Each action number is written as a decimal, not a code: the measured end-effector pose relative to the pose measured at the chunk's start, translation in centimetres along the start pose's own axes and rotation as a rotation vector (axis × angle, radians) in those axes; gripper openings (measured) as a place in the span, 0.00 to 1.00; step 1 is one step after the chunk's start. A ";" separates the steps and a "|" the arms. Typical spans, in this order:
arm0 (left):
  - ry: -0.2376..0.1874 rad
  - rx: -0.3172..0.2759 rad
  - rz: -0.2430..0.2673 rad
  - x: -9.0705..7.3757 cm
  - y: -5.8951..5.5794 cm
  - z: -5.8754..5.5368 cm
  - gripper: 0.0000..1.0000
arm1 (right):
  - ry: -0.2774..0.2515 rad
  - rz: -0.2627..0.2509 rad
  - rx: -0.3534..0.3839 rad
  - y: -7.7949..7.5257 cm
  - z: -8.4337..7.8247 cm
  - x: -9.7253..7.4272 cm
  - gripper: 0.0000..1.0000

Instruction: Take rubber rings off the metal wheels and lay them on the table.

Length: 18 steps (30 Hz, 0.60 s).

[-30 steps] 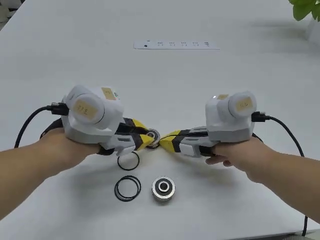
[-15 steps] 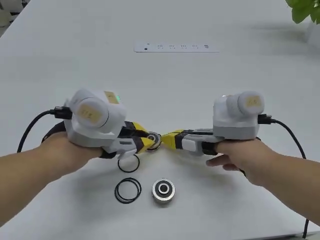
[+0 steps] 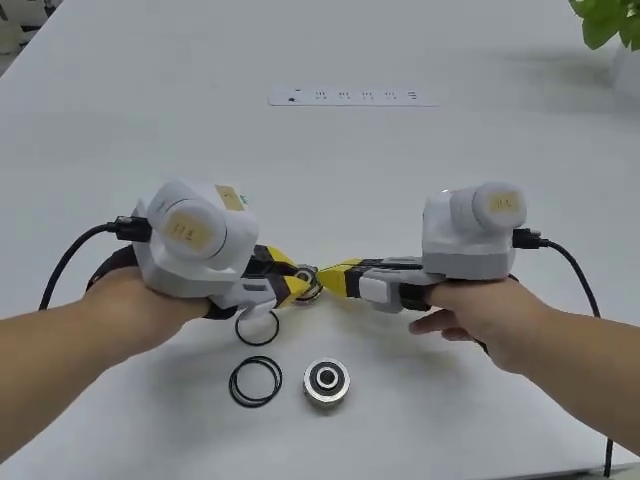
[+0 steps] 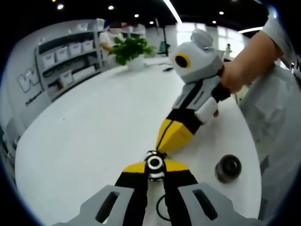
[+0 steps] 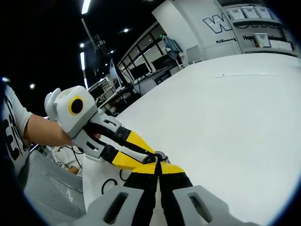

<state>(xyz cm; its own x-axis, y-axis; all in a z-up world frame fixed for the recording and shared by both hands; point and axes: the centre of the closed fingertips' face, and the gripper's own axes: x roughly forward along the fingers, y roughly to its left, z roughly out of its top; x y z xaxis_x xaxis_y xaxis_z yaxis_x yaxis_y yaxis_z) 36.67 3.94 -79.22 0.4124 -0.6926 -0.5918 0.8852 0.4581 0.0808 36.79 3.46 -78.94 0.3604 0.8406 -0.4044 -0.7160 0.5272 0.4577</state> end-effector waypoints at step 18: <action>-0.008 0.001 -0.005 0.1 -0.1 0.0 0.12 | -0.001 0.030 -0.004 0.2 0.1 0.5 0.00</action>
<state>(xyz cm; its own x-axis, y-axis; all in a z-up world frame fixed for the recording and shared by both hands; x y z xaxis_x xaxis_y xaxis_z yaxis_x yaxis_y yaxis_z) 36.64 3.85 -79.23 0.4093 -0.6997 -0.5856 0.8878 0.4534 0.0788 36.83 3.97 -78.99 0.3396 0.8561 -0.3895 -0.7290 0.5013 0.4662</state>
